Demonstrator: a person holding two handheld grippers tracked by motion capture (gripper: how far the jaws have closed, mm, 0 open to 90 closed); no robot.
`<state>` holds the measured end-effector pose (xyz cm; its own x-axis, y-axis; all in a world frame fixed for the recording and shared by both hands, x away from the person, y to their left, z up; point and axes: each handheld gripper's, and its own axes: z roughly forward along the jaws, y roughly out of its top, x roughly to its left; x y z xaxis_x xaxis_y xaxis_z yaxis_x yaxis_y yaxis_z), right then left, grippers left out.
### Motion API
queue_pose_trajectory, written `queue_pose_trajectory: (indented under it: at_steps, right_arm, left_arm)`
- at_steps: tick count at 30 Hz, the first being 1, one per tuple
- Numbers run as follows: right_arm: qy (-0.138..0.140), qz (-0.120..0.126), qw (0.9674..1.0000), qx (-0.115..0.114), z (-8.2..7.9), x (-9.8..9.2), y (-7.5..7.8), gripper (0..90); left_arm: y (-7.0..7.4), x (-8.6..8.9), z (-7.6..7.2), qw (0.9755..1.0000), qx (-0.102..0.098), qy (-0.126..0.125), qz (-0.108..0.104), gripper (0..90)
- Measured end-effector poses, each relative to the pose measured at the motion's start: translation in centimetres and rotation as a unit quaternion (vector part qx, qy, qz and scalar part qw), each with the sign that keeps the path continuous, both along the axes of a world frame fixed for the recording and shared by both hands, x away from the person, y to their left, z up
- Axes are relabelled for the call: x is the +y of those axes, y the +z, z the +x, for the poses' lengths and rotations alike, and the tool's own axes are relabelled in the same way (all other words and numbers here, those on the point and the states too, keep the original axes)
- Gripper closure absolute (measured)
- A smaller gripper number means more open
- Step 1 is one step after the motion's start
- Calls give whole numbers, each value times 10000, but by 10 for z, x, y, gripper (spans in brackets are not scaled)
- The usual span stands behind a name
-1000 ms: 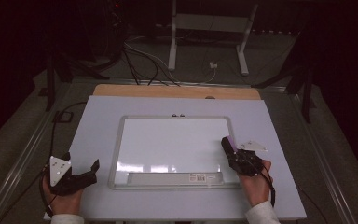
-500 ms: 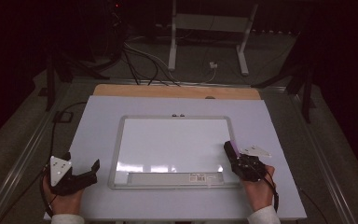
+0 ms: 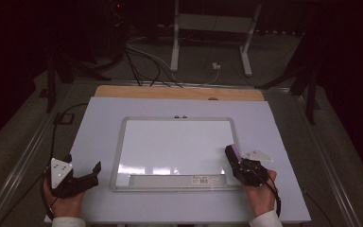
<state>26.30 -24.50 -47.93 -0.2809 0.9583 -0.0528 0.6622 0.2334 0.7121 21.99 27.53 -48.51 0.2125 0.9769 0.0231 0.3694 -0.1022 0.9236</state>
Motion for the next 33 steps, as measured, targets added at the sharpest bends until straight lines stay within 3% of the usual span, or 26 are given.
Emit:
queue_pose_trajectory:
  at_steps: [33]
  right_arm:
    - [-81,30,9998,181,-3,2,-8,630]
  left_arm:
    - [0,0,0,10000,-11,0,-12,7]
